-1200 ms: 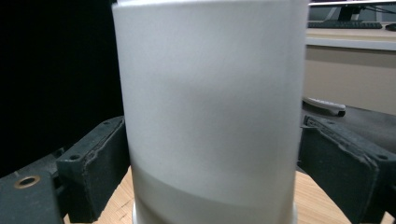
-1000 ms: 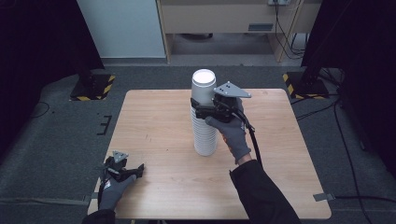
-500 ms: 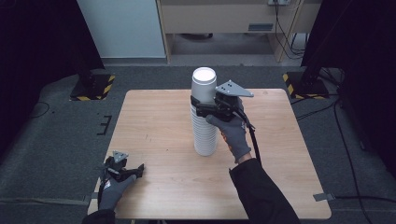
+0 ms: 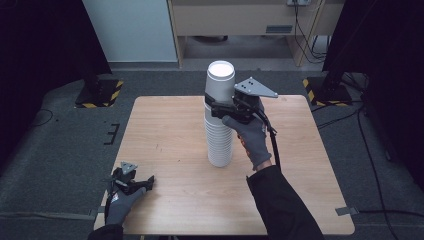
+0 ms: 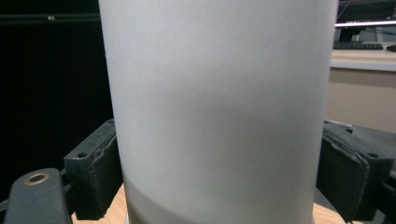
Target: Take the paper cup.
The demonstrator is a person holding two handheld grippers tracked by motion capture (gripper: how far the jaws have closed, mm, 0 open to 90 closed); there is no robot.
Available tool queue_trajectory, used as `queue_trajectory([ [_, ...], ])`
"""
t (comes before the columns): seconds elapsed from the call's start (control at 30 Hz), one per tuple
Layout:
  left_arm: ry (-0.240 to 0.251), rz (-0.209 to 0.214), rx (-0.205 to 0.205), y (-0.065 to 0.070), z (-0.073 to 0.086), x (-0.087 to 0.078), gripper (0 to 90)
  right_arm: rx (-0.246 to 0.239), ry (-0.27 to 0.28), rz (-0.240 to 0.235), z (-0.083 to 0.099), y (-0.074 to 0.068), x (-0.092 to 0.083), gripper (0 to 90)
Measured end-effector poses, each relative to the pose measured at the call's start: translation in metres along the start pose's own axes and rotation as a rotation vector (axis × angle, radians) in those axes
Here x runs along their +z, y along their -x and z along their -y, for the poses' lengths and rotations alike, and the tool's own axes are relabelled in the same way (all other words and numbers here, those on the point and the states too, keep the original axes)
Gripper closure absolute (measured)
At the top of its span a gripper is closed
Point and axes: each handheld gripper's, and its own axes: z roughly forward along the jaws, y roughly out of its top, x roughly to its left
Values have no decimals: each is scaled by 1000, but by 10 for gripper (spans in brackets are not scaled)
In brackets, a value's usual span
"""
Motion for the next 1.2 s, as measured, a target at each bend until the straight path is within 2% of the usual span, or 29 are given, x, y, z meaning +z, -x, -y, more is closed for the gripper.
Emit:
queue_trajectory([
  [0.13,0,0,1,0,0,0,37,11,34,-4,-8,1,-4,134],
  [0.67,0,0,1,0,0,0,36,23,84,-11,-22,4,-14,134],
  [1.0,0,0,1,0,0,0,36,27,125,-11,-37,8,-31,134],
  [1.2,0,0,1,0,0,0,36,31,144,7,-43,15,-45,133],
])
